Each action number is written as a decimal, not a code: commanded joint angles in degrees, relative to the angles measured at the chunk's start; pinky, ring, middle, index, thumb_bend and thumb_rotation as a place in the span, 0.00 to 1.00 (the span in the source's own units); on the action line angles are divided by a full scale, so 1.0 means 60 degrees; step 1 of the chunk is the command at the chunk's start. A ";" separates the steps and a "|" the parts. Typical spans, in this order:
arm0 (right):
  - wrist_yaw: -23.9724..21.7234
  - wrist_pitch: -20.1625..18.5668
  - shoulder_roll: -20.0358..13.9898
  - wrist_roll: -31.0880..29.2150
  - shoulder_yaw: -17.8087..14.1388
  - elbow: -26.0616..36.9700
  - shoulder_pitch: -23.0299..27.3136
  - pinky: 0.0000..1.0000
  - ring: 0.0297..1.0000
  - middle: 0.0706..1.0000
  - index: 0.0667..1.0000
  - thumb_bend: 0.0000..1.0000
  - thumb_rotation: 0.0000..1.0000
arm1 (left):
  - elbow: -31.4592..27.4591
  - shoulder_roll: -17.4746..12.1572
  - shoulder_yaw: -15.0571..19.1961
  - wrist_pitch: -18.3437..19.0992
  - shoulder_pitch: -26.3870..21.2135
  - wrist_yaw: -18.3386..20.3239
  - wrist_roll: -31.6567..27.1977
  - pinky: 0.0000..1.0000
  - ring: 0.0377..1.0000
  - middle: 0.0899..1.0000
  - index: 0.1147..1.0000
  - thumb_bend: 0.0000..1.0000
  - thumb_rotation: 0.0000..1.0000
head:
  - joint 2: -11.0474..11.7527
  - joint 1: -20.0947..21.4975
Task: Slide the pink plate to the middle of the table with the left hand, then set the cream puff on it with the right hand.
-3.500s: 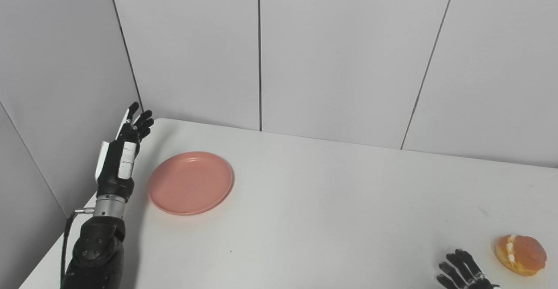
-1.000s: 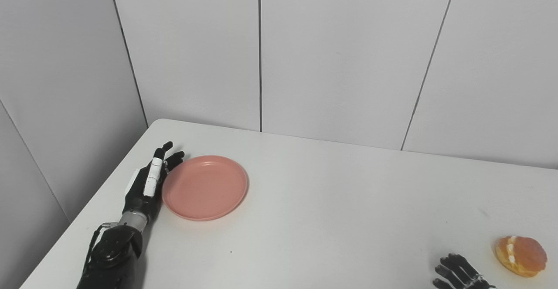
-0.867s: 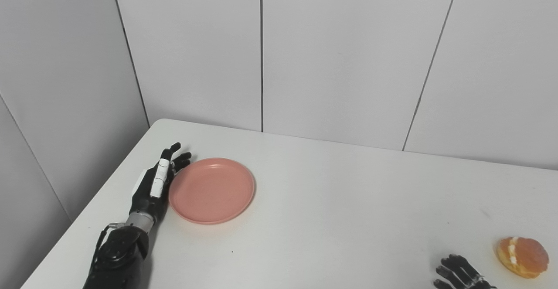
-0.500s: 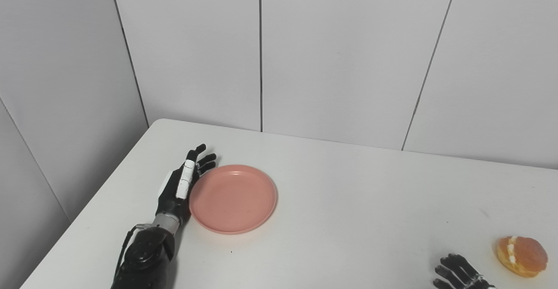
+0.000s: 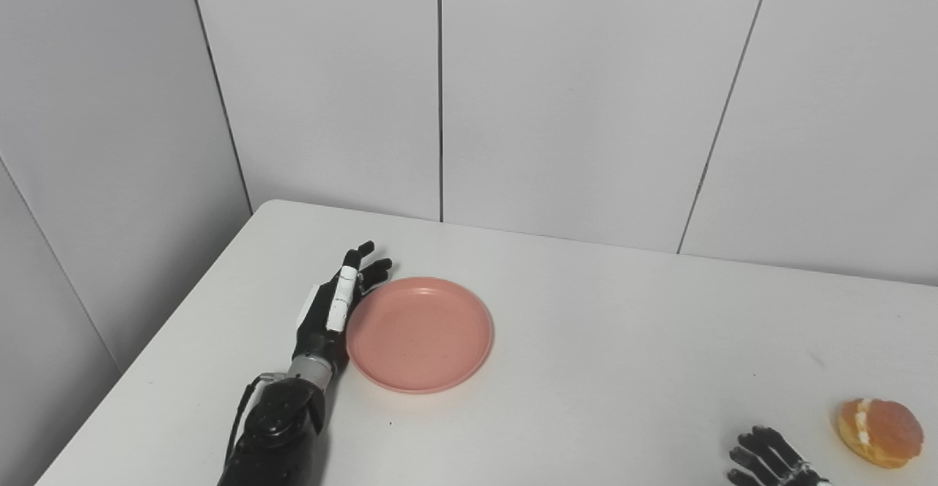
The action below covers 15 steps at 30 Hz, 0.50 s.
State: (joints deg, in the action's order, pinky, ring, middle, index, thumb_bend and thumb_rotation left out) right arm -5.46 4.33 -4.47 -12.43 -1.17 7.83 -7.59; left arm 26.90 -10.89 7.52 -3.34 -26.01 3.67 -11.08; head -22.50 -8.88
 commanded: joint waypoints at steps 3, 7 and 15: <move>-0.0101 -0.0990 0.0145 0.0024 0.0320 -0.0428 -0.0425 0.76 0.78 0.78 0.77 0.73 0.95 | 0.0209 0.0457 -0.0377 0.0186 -0.0120 0.0324 0.0043 0.85 0.86 0.81 0.87 0.89 0.96 | -0.0025 0.0032; -0.0056 -0.1010 0.0166 0.0051 0.0353 -0.0385 -0.0427 0.76 0.78 0.78 0.77 0.73 0.95 | 0.0324 0.0600 -0.0480 0.0166 -0.0037 0.0312 0.0091 0.83 0.85 0.81 0.87 0.90 0.95 | -0.0050 0.0080; -0.0002 -0.1033 0.0152 0.0076 0.0463 -0.0339 -0.0433 0.76 0.78 0.78 0.75 0.73 0.94 | 0.0811 0.1024 -0.0728 -0.0203 0.0114 0.0311 0.0250 0.81 0.84 0.80 0.86 0.89 0.95 | -0.0105 0.0170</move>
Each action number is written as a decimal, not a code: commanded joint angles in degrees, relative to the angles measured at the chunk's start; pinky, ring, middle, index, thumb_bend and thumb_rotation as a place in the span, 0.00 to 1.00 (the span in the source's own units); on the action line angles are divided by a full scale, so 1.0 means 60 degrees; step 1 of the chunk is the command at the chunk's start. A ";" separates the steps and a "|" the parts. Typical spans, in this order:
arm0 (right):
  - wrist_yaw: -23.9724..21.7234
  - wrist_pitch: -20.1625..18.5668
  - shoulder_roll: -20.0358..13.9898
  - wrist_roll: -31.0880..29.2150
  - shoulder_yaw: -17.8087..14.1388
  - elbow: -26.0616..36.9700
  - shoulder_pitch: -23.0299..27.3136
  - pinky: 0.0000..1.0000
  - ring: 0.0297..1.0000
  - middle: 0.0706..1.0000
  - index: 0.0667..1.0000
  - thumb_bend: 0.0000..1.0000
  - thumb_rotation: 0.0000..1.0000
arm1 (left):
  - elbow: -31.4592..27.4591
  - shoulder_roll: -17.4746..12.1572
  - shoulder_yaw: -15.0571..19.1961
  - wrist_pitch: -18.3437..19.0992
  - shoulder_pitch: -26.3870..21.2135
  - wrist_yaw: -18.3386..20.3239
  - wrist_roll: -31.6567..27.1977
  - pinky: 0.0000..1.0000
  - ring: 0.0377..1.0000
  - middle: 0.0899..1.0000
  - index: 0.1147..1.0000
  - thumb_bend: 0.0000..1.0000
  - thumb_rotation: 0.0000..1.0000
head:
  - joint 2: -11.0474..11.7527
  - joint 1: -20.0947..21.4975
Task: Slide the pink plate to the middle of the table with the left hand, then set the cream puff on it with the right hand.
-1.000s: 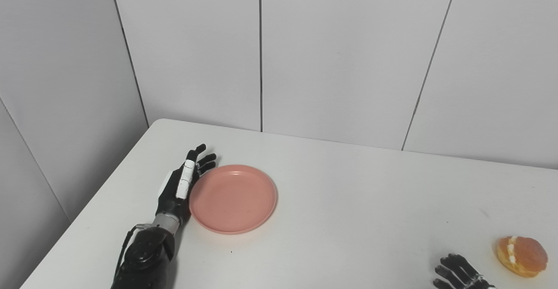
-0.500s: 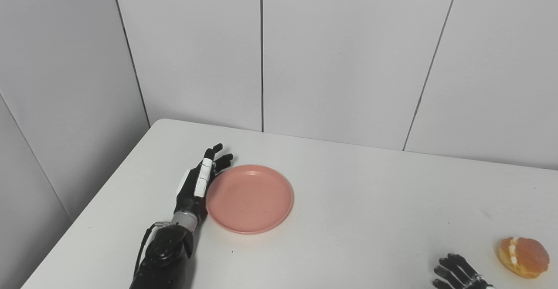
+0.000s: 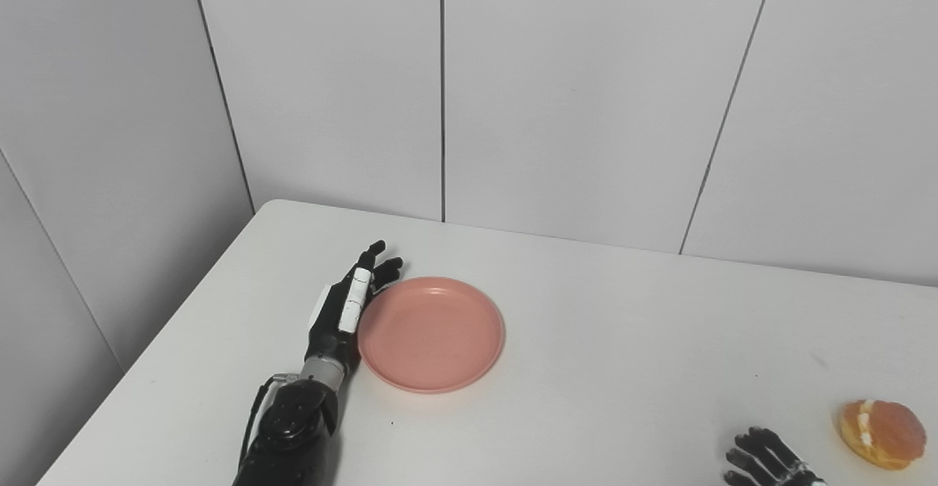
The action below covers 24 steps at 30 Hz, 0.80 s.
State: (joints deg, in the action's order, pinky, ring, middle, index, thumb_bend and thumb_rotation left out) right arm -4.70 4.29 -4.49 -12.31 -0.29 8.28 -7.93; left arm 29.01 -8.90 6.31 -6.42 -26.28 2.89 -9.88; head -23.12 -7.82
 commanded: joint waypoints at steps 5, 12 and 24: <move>-0.0079 -0.1041 0.0186 0.0097 0.0373 -0.0421 -0.0362 0.76 0.78 0.78 0.75 0.74 0.94 | 0.0549 0.0883 -0.0628 0.0238 0.0153 0.0461 0.0047 0.82 0.85 0.80 0.86 0.89 0.94 | -0.0028 0.0083; -0.0020 -0.0955 0.0231 0.0200 0.0519 -0.0363 -0.0385 0.74 0.77 0.77 0.75 0.75 0.93 | 0.0357 0.1201 -0.0788 0.0277 0.0270 0.0479 -0.0055 0.86 0.87 0.81 0.87 0.86 0.95 | -0.0148 0.0432; 0.0156 -0.0960 0.0360 0.0547 0.0878 -0.0103 -0.0450 0.72 0.76 0.76 0.74 0.76 0.88 | -0.0627 0.1501 -0.1350 0.0927 0.0511 0.0065 0.0438 0.89 0.87 0.82 0.86 0.87 0.95 | -0.0504 0.1465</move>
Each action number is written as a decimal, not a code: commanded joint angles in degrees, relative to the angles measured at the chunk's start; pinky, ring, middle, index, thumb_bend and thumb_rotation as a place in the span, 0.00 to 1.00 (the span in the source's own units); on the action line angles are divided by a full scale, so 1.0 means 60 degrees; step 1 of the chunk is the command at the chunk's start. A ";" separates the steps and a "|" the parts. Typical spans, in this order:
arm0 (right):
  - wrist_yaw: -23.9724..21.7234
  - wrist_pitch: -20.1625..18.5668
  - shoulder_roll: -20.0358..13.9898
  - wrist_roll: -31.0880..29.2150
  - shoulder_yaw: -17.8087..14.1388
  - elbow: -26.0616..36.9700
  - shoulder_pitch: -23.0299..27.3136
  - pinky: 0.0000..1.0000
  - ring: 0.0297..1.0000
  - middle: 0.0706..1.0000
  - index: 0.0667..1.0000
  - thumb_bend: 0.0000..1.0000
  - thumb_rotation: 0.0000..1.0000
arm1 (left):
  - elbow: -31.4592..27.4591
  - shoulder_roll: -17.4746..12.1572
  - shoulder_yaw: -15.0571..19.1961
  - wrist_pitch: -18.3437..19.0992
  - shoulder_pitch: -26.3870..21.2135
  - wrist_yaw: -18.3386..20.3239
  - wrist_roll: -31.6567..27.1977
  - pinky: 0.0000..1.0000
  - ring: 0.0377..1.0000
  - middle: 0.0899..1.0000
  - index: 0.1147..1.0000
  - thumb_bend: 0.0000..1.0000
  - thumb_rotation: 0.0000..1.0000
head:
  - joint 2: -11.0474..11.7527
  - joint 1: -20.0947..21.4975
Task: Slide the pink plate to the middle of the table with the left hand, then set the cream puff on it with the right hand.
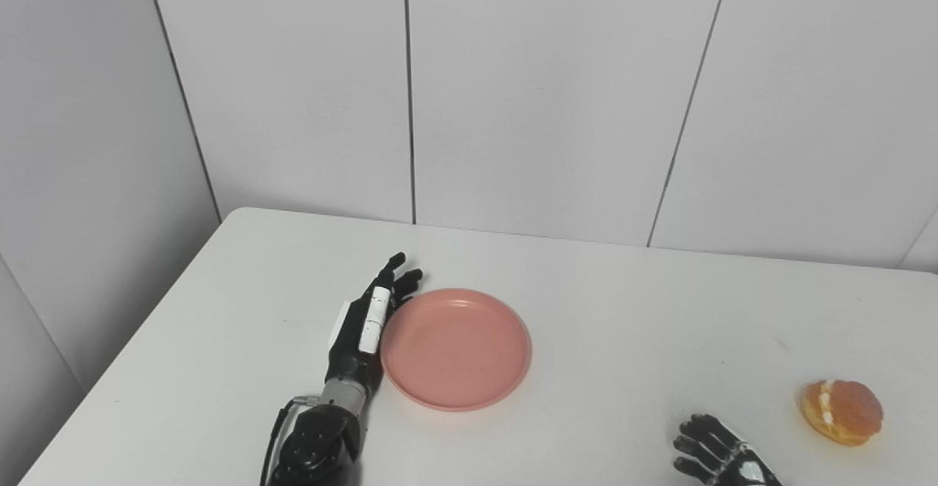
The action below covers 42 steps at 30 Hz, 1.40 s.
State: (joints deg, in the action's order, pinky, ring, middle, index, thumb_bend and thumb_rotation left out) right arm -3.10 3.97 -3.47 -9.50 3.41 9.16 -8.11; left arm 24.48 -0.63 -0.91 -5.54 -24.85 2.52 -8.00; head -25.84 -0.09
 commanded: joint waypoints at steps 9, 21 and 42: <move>-0.0009 -0.0900 0.0426 0.0251 0.0390 -0.0166 -0.0437 0.71 0.74 0.74 0.72 0.75 0.84 | -0.0350 0.0462 -0.0201 0.1307 0.0284 -0.0014 0.0373 0.93 0.88 0.81 0.84 0.86 0.95 | -0.0185 0.0669; 0.0171 -0.0957 0.0681 0.0785 0.0778 -0.0055 -0.0396 0.70 0.74 0.74 0.72 0.72 0.83 | -0.0211 0.0476 -0.0164 0.1354 0.0241 -0.0050 0.0557 0.93 0.88 0.80 0.84 0.85 0.97 | -0.0391 0.1940; 0.0628 -0.0338 0.0877 0.1889 0.0902 -0.0034 -0.0428 0.73 0.77 0.78 0.78 0.69 0.86 | 0.0368 0.0212 0.0049 0.1040 0.0146 0.0453 0.0379 0.96 0.90 0.84 0.86 0.84 0.96 | -0.0383 0.2531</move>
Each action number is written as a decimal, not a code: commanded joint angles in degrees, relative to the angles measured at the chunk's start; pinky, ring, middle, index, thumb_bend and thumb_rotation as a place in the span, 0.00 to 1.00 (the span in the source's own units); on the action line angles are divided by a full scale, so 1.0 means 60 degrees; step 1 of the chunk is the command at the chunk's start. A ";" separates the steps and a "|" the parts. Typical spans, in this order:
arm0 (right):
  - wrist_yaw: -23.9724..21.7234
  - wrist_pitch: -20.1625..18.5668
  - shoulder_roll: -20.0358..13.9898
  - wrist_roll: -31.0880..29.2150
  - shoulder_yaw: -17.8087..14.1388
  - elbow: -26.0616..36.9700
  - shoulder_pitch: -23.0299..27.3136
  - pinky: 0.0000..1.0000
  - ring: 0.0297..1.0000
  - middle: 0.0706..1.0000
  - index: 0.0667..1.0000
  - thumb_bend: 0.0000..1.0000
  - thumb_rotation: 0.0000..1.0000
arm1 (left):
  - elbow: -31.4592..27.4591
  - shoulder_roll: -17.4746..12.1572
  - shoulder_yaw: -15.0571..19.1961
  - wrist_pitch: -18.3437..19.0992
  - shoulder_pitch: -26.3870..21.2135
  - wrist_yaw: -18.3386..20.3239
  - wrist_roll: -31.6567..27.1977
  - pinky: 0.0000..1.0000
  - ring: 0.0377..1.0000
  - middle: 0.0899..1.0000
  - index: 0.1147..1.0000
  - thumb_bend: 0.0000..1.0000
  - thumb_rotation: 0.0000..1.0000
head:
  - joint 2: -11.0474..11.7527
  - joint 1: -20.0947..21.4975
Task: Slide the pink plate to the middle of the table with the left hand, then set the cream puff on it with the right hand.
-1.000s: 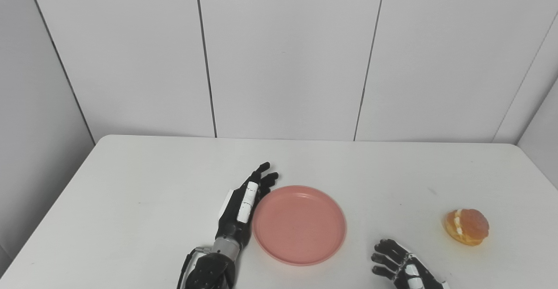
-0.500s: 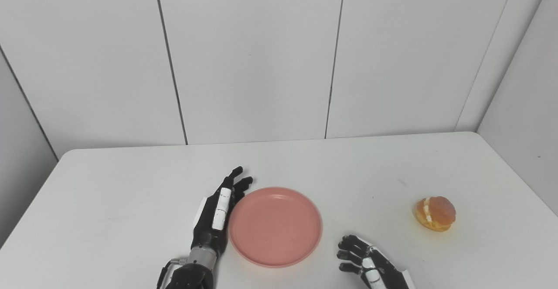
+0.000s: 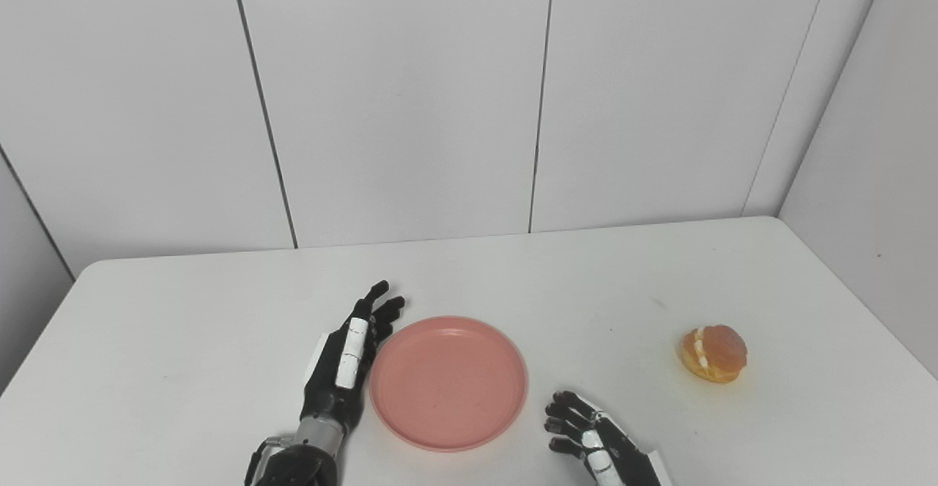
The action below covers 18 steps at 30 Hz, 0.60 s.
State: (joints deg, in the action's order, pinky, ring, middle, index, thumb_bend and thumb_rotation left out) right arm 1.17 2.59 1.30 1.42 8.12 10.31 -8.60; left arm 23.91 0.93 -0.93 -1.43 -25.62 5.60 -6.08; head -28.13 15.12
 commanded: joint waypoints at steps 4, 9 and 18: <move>0.0167 0.0158 0.0047 0.0391 -0.0131 0.0450 -0.0427 0.71 0.76 0.77 0.79 0.69 0.85 | 0.0534 -0.0035 0.0081 0.0368 0.0275 -0.0145 0.0085 0.97 0.90 0.83 0.86 0.83 0.96 | 0.0028 -0.0047; 0.0699 0.0461 -0.0698 0.3494 -0.0382 0.1535 -0.0170 0.68 0.76 0.80 0.81 0.70 0.91 | 0.0710 0.0041 0.0106 0.0268 0.0281 -0.0157 0.0057 0.95 0.89 0.82 0.86 0.84 0.95 | 0.0030 -0.0042; 0.0255 -0.0113 -0.1888 0.5268 -0.1196 0.2500 0.0584 0.69 0.80 0.85 0.84 0.88 0.61 | 0.1003 0.0144 0.0057 0.0111 0.0177 -0.0134 0.0068 0.93 0.89 0.83 0.87 0.84 0.96 | 0.0114 0.0014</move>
State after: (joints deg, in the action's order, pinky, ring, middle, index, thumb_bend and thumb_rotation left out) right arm 3.15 2.27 -9.58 32.60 1.08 23.08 -6.65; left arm 26.46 1.31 -0.68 -3.84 -26.46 5.35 -5.89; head -27.42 15.21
